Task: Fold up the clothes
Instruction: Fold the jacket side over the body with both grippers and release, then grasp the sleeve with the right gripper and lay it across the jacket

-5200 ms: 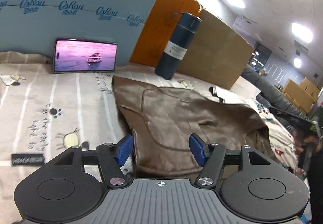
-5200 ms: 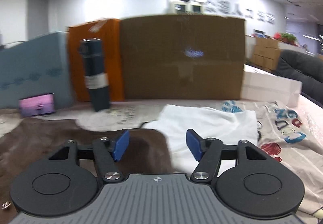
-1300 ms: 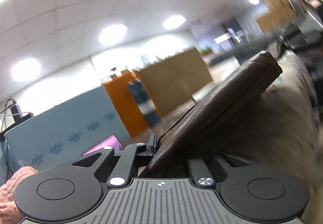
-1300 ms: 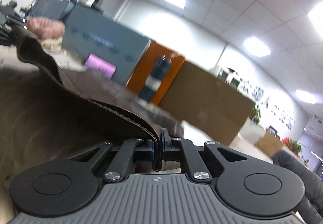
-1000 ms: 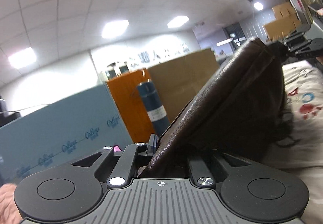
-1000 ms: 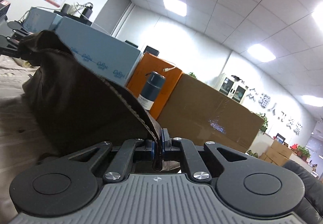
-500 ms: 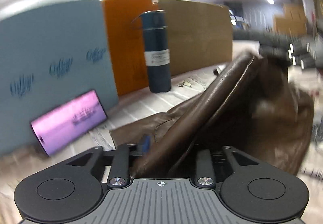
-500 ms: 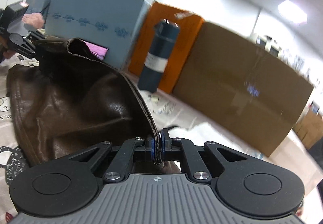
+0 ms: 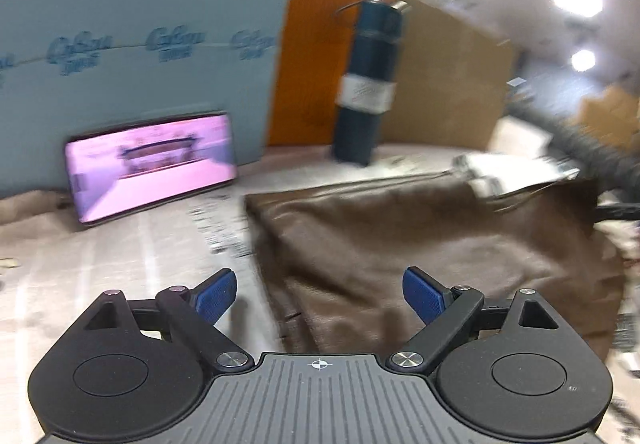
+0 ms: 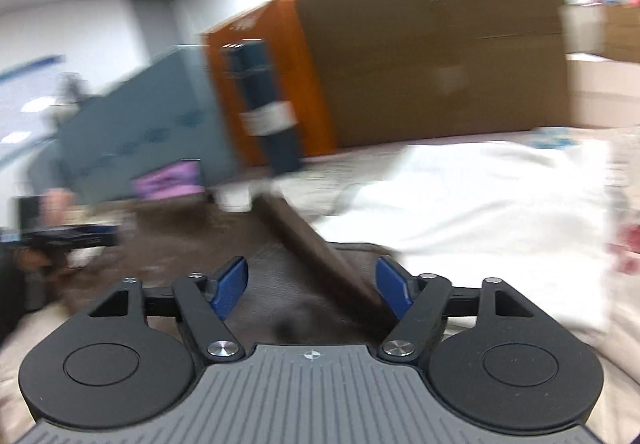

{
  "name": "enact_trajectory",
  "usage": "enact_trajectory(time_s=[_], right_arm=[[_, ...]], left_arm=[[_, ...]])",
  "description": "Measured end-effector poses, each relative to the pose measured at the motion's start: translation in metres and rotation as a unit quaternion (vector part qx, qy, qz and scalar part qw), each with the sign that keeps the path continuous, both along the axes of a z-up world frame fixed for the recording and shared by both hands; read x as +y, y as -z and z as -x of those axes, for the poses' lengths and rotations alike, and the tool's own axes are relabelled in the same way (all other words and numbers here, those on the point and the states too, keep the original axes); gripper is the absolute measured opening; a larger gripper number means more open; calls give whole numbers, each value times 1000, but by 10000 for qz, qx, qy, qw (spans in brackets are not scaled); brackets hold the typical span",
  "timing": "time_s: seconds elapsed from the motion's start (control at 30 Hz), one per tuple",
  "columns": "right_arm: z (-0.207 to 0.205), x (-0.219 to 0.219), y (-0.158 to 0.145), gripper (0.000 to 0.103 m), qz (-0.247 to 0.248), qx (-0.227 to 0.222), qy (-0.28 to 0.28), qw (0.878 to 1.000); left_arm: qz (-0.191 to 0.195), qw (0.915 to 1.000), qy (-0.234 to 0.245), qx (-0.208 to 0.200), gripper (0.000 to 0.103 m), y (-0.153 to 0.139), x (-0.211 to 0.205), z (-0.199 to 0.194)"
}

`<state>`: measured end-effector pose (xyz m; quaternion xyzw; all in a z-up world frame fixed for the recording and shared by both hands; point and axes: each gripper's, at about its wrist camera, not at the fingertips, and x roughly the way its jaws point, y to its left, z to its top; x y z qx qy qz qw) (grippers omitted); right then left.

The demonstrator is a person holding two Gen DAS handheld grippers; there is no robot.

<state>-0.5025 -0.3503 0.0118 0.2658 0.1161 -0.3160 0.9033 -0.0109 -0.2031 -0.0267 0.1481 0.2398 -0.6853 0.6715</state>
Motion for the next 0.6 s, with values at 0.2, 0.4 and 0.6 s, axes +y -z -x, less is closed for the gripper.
enact_trajectory(time_s=[0.2,0.4,0.6], right_arm=[[16,42,-4,88,-299,-134,1240,9917],[19,64,1,100,-872,-451,1805,9787],[15,75,11,100,-1602,-873,1967,9633]], left_arm=[[-28,9991,-395,130,92,-9,15,11],[-136,9968,-676,404,93,-17,46,28],[-316,9960,-763,351,93,-8,70,43]])
